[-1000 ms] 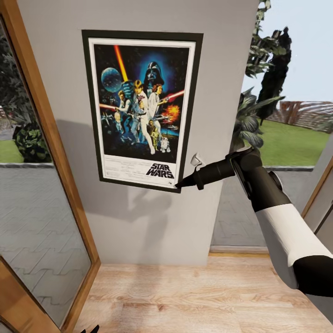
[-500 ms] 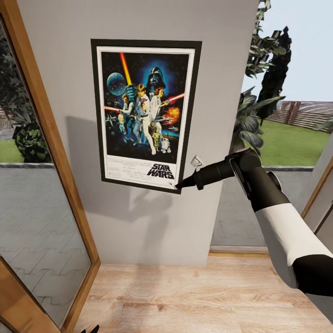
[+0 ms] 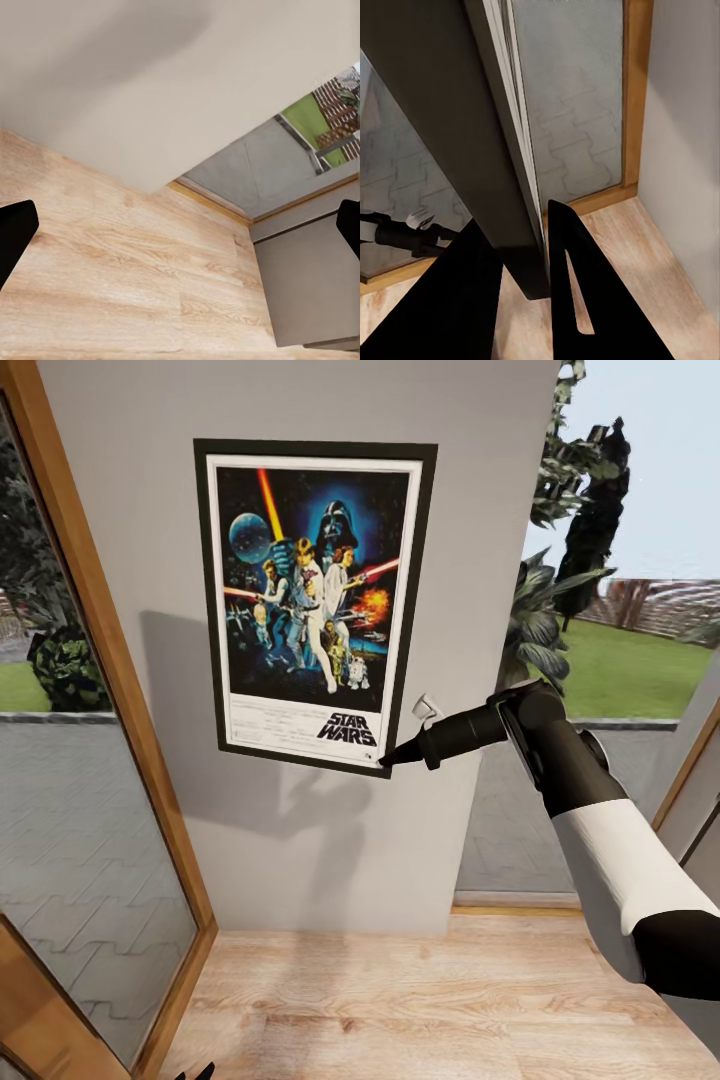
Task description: Pick up the poster from the kitchen countertop and hang it on one of the wall nails in the kitchen.
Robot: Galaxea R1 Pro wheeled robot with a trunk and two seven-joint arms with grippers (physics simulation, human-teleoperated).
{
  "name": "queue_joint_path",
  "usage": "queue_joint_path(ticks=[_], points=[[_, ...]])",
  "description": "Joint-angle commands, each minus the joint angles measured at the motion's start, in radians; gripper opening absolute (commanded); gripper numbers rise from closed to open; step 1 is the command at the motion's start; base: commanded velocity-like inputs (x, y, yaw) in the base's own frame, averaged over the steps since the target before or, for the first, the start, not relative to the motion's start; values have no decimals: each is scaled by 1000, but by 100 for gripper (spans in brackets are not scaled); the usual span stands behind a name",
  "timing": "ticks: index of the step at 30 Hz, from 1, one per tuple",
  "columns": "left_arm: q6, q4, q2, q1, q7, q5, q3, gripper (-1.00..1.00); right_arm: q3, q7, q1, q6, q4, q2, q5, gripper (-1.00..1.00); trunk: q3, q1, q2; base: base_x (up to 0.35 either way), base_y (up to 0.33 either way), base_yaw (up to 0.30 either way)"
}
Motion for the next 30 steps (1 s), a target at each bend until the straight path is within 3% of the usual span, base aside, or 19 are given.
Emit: queue_joint_path(ticks=[1, 15, 30], points=[[-5, 1, 0, -1, -3, -7, 7, 100, 0, 10, -1, 13, -1, 0, 9, -100, -2, 1, -2, 0, 0, 0], [-5, 2, 1, -1, -3, -7, 8, 100, 0, 9, -4, 15, -3, 0, 12, -100, -2, 1, -2, 0, 0, 0], [-5, 1, 2, -1, -3, -7, 8, 100, 0, 8, -48, 20, 13, 9, 14, -100, -2, 1, -2, 0, 0, 0]])
